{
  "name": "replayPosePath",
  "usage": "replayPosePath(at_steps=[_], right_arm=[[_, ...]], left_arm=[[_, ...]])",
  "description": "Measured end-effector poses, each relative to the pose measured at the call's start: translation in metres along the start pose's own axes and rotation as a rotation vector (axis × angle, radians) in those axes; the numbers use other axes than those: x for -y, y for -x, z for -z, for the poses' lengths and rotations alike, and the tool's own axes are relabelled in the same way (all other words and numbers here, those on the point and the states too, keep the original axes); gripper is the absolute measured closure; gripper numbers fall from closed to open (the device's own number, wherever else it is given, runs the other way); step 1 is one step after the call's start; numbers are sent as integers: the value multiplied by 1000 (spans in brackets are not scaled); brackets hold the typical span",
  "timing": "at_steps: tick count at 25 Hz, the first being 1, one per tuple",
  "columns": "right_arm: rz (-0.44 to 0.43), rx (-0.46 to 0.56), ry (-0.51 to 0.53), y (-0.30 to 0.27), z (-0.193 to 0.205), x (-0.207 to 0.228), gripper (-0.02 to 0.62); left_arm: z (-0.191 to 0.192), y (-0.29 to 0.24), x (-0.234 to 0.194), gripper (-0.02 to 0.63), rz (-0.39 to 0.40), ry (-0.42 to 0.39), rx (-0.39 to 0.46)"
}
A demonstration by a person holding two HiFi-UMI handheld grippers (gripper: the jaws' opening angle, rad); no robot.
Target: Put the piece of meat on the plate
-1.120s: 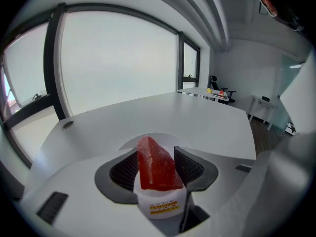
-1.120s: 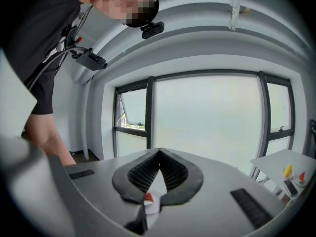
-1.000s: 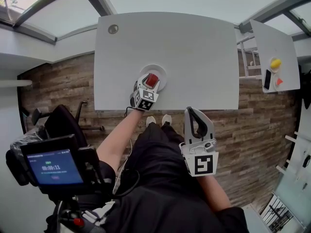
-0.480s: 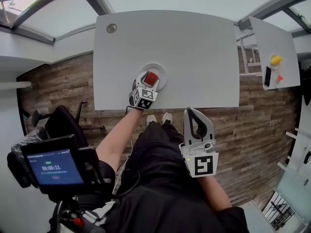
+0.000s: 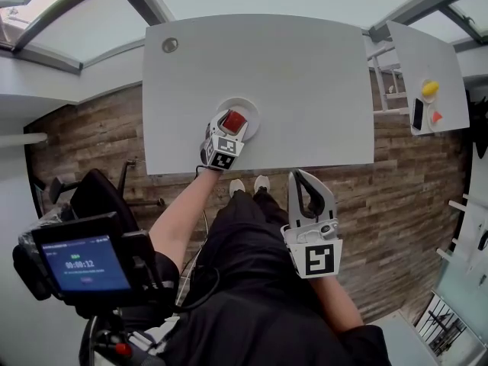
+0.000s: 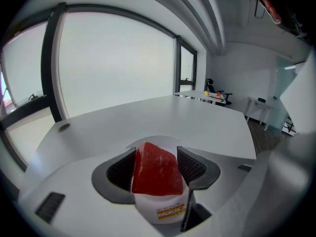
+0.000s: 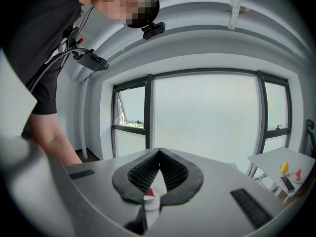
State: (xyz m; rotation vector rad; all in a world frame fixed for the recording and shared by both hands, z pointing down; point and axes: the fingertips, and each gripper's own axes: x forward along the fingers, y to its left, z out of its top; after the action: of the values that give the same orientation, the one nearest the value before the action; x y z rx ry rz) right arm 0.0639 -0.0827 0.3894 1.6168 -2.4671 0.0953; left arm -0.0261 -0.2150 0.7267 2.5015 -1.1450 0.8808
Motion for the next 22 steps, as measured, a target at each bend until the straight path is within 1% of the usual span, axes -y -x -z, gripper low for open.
replayPosePath(at_steps=[7,14,19,22], right_arm=[[3,-4,-5,1,0,-2,591],[7,-12,-14,1,2,0,591],[10,-14,-51,2,6,1,591],[3,-12,-56,-3,6,2,591]], left_arm=[[-2,-6,4,359,15,-10,-17],[-2,-3,2,359,1,-16,-8],[2,-1,-1,359,-9,59,-15],[2,-1,-3,360,-7,59,-17]])
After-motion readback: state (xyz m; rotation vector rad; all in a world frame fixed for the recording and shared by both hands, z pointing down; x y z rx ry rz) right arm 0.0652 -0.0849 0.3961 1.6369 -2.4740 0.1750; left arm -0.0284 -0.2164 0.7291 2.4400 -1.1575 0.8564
